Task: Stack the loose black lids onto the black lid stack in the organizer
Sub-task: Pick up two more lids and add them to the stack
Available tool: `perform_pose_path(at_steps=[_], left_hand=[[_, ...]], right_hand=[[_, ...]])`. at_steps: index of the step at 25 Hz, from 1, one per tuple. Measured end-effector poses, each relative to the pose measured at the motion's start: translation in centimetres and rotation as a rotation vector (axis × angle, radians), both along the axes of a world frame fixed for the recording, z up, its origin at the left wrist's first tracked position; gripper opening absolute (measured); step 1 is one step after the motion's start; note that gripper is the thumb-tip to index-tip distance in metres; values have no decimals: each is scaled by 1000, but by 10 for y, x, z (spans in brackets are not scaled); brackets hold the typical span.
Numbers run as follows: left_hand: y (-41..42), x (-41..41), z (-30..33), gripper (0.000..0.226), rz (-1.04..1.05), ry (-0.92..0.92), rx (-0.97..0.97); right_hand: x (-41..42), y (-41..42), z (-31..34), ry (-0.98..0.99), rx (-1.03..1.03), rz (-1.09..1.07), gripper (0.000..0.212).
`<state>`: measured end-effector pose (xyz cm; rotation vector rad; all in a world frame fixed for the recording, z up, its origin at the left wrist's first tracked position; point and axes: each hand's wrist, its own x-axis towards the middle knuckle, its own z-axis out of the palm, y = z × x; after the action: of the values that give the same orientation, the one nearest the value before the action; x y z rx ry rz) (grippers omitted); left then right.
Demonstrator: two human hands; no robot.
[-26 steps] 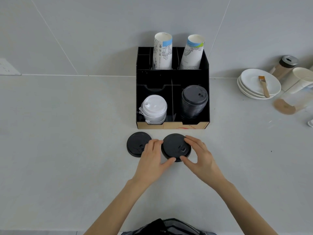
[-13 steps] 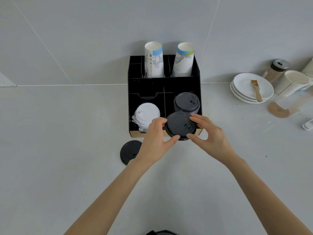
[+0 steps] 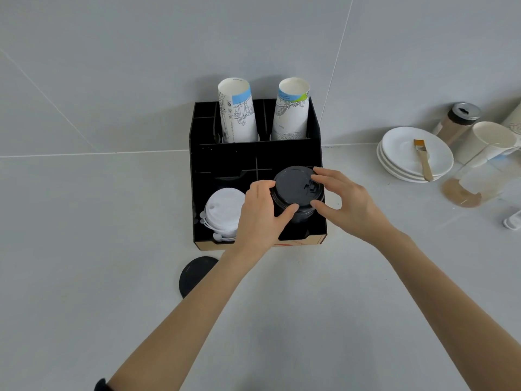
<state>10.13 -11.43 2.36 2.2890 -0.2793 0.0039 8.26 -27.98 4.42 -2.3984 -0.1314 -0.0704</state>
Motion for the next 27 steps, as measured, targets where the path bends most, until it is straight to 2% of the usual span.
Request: perform_pose_path(at_steps=[8, 15, 27], left_hand=[[-8, 16, -17, 55, 17, 36, 60], [-8, 14, -20, 52, -3, 21, 91], [20, 6, -3, 53, -108, 82, 185]], right_hand=[[20, -5, -23, 41, -45, 14, 47], [12, 2, -32, 63, 59, -53, 48], [-3, 24, -19, -78, -34, -121, 46]])
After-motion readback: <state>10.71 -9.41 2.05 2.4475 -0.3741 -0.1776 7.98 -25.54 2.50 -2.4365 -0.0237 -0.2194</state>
